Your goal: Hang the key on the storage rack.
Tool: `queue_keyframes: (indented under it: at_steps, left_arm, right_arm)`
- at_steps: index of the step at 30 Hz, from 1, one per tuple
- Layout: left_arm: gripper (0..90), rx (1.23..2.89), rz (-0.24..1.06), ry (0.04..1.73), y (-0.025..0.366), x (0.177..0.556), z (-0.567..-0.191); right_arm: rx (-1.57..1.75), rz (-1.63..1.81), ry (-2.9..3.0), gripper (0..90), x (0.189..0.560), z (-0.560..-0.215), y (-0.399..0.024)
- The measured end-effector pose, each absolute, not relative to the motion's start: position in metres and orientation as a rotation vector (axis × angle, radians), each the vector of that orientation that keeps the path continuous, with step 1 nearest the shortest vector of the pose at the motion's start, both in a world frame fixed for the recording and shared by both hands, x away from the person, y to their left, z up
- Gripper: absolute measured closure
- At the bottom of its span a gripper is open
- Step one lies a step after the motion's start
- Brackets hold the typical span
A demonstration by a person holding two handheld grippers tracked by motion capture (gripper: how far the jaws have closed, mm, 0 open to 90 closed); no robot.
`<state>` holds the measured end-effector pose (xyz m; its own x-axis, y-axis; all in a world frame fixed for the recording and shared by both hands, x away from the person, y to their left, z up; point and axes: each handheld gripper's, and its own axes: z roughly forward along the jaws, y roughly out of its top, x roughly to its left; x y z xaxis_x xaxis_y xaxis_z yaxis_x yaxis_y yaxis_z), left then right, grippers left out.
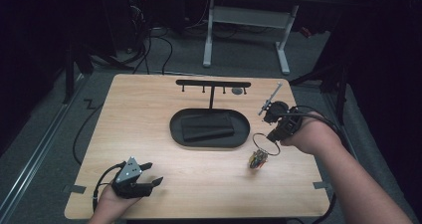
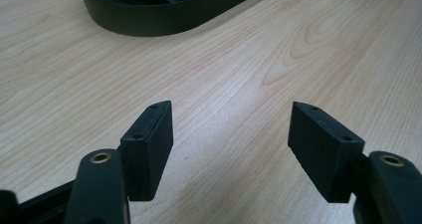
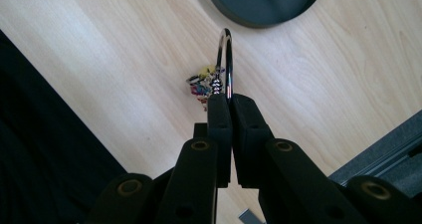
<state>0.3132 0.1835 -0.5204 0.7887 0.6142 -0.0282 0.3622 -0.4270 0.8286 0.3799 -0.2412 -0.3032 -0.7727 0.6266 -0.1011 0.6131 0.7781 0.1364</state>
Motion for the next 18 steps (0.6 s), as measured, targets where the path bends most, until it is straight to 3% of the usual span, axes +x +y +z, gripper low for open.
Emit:
queue_keyframes:
  at_steps: [18]
  left_arm:
    - [31.8,2.063,0.369,0.753,0.194,0.304,-0.52]
  right_arm:
    - [0.991,0.184,2.79,88.0,0.42,-0.286,-0.229]
